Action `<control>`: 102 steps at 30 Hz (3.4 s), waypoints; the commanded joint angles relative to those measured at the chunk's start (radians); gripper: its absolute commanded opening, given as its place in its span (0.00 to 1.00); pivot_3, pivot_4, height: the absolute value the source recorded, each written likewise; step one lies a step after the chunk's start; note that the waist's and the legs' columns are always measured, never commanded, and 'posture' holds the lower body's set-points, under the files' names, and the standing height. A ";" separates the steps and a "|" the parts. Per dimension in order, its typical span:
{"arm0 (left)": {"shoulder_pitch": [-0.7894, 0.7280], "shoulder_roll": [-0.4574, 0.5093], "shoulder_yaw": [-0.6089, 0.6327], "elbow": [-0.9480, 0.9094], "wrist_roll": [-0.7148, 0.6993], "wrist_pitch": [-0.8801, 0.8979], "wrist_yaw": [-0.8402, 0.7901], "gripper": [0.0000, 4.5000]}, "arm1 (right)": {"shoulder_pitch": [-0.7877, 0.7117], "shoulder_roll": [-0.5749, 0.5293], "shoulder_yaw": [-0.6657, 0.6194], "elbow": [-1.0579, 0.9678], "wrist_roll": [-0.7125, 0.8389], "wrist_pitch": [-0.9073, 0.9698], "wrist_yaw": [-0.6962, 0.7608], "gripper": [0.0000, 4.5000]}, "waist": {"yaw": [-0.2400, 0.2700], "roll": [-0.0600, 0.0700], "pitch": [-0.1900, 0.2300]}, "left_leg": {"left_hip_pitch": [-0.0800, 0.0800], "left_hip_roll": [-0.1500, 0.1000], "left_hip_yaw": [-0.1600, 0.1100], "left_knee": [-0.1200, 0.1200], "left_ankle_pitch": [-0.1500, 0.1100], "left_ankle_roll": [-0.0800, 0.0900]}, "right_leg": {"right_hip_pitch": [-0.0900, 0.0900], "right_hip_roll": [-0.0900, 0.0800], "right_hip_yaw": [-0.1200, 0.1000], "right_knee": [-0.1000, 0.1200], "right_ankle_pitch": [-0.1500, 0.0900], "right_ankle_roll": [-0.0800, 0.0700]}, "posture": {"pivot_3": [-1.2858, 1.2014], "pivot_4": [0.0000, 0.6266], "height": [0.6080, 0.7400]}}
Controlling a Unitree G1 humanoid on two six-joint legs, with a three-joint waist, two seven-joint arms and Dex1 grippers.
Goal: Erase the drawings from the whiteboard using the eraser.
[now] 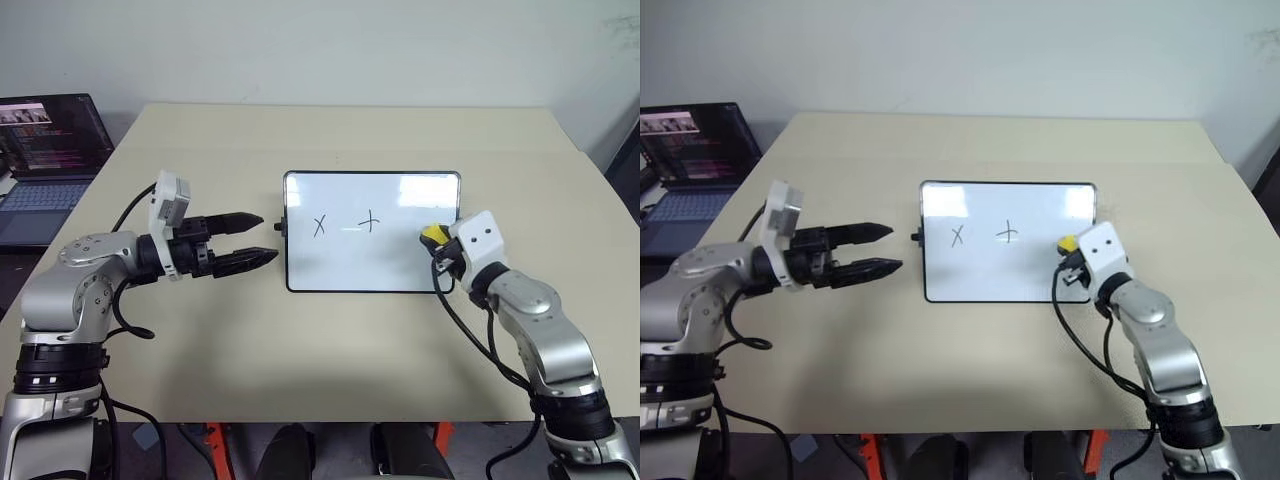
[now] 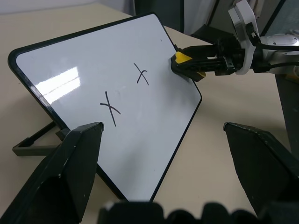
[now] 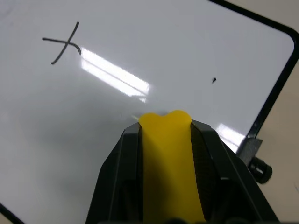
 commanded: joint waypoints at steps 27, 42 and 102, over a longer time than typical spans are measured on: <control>-0.031 0.011 0.011 -0.008 -0.004 -0.004 -0.020 1.00 | -0.246 0.071 -0.068 0.239 0.004 -0.185 -0.047 0.24 | -0.002 0.000 0.000 | -0.001 0.000 0.001 -0.001 0.000 0.000 | -0.002 0.000 0.000 0.000 0.000 0.000 | 0.52 0.24 1.00; -0.010 0.017 0.024 -0.036 -0.015 0.010 -0.005 1.00 | -0.109 0.085 -0.063 0.107 0.008 -0.073 -0.057 0.24 | -0.001 0.000 0.000 | -0.001 0.000 0.001 -0.001 0.000 0.000 | -0.001 0.000 0.001 0.000 0.000 0.000 | 0.52 0.24 1.00; 0.000 0.009 0.029 -0.044 -0.016 0.004 0.009 1.00 | -0.281 0.217 0.053 0.139 0.051 -0.124 -0.066 0.24 | -0.002 0.000 0.000 | -0.001 0.000 0.000 -0.001 0.000 0.000 | -0.002 0.000 0.000 0.000 0.000 0.000 | 0.52 0.24 1.00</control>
